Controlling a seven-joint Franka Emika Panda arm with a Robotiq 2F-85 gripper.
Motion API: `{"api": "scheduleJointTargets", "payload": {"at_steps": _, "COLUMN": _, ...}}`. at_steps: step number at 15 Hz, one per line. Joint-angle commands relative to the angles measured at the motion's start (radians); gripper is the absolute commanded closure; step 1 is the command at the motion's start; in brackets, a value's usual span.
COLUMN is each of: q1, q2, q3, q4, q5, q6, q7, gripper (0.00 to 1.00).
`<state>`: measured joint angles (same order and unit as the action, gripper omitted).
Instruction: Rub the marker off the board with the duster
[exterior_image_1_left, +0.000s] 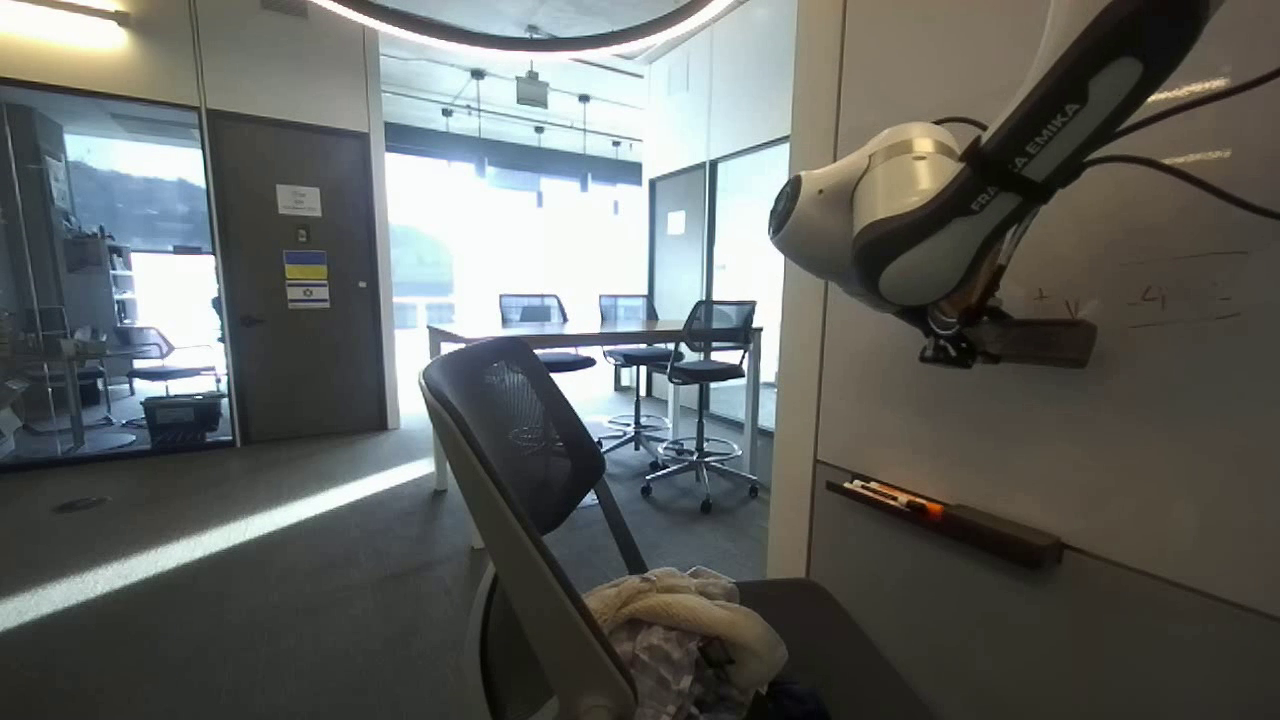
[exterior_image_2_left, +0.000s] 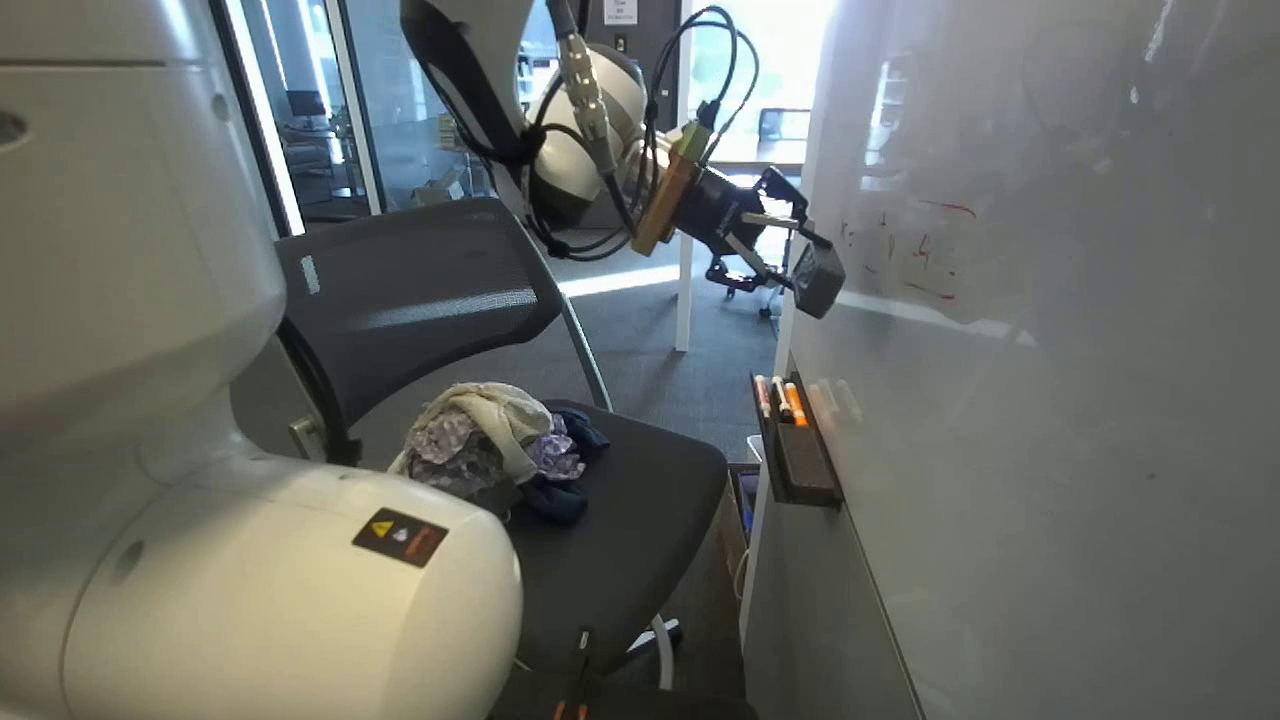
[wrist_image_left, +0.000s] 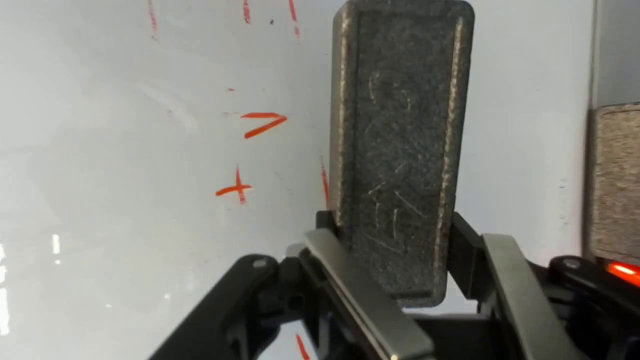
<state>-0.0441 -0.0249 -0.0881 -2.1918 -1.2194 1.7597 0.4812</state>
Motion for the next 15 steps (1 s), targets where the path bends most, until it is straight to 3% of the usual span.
{"api": "scheduleJointTargets", "payload": {"at_steps": 1, "q1": -0.041, "q2": 0.062, "q3": -0.02, "q4": 0.005, "q5": -0.154, "q6": -0.005, "q7": 0.201, "gripper": 0.69}}
{"api": "scheduleJointTargets", "payload": {"at_steps": 4, "q1": -0.057, "q2": 0.122, "q3": -0.032, "q4": 0.004, "q5": -0.237, "q6": -0.043, "q7": 0.373, "gripper": 0.69}}
{"api": "scheduleJointTargets", "payload": {"at_steps": 8, "q1": -0.048, "q2": 0.098, "q3": -0.024, "q4": -0.039, "q5": -0.312, "q6": -0.145, "q7": 0.514, "gripper": 0.69}}
{"api": "scheduleJointTargets", "payload": {"at_steps": 15, "q1": -0.046, "q2": -0.008, "q3": -0.018, "q4": -0.097, "q5": -0.322, "q6": -0.368, "q7": 0.6, "gripper": 0.69}}
